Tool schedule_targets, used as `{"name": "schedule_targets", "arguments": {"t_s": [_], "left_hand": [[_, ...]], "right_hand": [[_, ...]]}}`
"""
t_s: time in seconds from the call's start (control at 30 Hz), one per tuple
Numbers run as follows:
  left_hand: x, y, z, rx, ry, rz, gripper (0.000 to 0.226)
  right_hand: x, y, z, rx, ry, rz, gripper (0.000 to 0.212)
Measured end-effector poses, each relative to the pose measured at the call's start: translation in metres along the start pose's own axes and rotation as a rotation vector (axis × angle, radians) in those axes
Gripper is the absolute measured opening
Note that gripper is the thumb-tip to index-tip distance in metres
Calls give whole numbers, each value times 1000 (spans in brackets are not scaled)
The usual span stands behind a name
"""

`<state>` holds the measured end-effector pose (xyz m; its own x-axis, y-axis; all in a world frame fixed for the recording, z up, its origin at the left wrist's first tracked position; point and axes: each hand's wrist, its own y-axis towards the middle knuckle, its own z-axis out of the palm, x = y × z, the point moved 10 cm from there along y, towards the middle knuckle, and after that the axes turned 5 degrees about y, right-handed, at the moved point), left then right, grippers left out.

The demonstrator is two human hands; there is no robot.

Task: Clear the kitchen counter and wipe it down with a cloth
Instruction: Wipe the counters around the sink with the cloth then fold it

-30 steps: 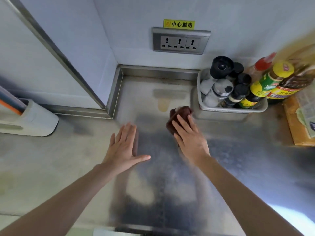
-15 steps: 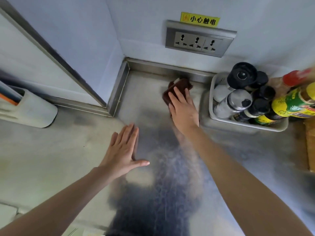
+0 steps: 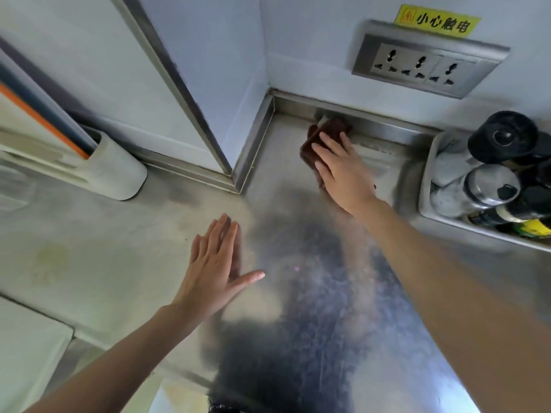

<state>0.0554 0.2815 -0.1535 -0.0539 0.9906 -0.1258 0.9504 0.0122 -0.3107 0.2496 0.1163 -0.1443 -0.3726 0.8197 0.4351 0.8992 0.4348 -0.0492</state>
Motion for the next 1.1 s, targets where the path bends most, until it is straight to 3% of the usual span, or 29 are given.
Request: {"name": "schedule_targets", "arguments": {"t_s": [0.07, 0.17, 0.23, 0.3, 0.4, 0.53, 0.7, 0.77, 0.83, 0.9, 1.0, 1.1], "left_hand": [[5, -6, 0, -8, -25, -7, 101], [12, -13, 1, -6, -19, -22, 99], [20, -16, 3, 10, -20, -49, 101], [27, -16, -1, -5, -44, -74, 102], [32, -17, -11, -37, -105, -95, 99], [33, -25, -15, -58, -126, -78, 90], [46, -42, -4, -4, -57, -81, 91], [55, -51, -4, 5, -70, -102, 93], [67, -61, -6, 3, -108, -133, 99], [81, -72, -5, 13, -145, -164, 105], [105, -89, 1, 50, -186, -218, 115], [120, -108, 3, 119, -150, -277, 121]], "right_hand": [[24, -22, 15, 18, -10, -99, 40], [67, -64, 48, 195, -135, -441, 46], [67, -61, 50, 278, -205, -570, 46], [54, -30, 36, 228, -193, -520, 42], [32, 31, 20, 156, -43, -211, 42], [51, 26, 26, 32, -2, -73, 43], [113, -70, 74, 176, -135, -378, 50], [119, -91, 83, 242, -185, -554, 45], [107, -81, 74, 225, -227, -617, 44], [88, -52, 55, 142, -223, -481, 44], [68, -24, 36, 53, -49, -69, 42], [94, -42, 42, -31, 9, 66, 42]]}}
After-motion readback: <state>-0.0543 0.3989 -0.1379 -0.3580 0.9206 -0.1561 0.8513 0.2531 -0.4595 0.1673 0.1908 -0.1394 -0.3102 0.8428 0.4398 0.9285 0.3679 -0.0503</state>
